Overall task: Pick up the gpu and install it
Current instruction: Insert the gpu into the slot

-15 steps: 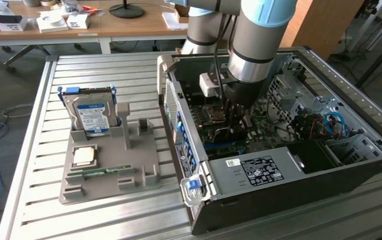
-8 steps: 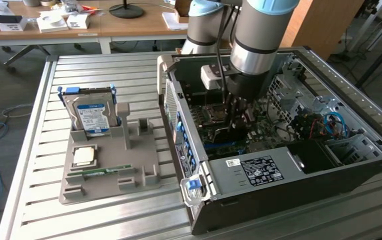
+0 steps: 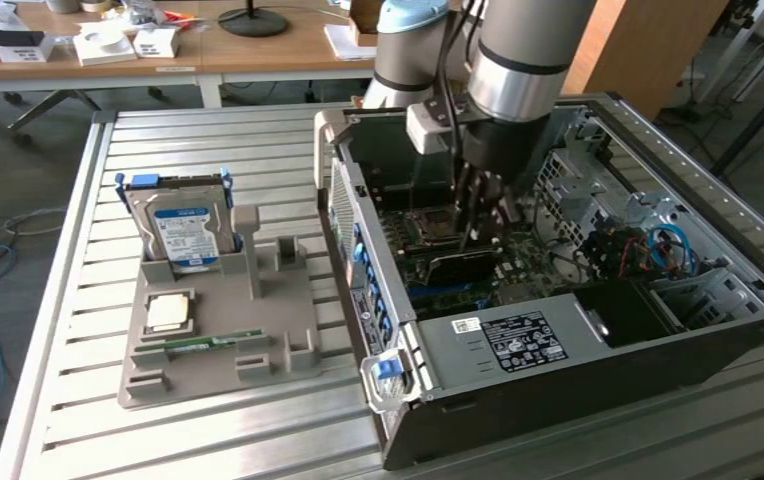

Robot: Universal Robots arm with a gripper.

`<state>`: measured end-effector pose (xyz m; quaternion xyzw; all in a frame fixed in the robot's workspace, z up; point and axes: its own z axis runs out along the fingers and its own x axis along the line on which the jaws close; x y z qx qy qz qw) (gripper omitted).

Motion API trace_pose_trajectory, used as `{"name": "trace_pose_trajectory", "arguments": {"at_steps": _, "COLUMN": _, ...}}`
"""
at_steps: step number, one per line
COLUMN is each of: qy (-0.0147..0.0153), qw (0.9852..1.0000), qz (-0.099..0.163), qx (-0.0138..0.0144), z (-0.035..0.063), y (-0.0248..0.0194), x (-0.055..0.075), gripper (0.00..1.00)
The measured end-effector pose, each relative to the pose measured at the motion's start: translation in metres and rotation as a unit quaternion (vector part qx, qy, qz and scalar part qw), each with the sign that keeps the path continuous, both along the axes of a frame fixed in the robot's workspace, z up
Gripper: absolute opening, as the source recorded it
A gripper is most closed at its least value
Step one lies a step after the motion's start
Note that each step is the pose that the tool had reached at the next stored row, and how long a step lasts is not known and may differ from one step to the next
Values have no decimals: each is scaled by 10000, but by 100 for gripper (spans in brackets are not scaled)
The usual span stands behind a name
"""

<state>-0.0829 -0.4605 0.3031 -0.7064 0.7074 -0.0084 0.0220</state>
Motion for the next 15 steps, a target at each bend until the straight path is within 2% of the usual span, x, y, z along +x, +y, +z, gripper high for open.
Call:
{"name": "trace_pose_trajectory", "arguments": {"at_steps": 4, "qy": 0, "qw": 10000, "qz": 0, "qx": 0, "z": 155, "y": 0, "x": 3, "gripper": 33}}
{"name": "trace_pose_trajectory", "arguments": {"at_steps": 8, "qy": 0, "qw": 10000, "qz": 0, "qx": 0, "z": 262, "y": 0, "x": 4, "gripper": 33}}
{"name": "trace_pose_trajectory", "arguments": {"at_steps": 12, "qy": 0, "qw": 10000, "qz": 0, "qx": 0, "z": 329, "y": 0, "x": 5, "gripper": 33}}
{"name": "trace_pose_trajectory", "arguments": {"at_steps": 15, "qy": 0, "qw": 10000, "qz": 0, "qx": 1, "z": 338, "y": 0, "x": 5, "gripper": 33}}
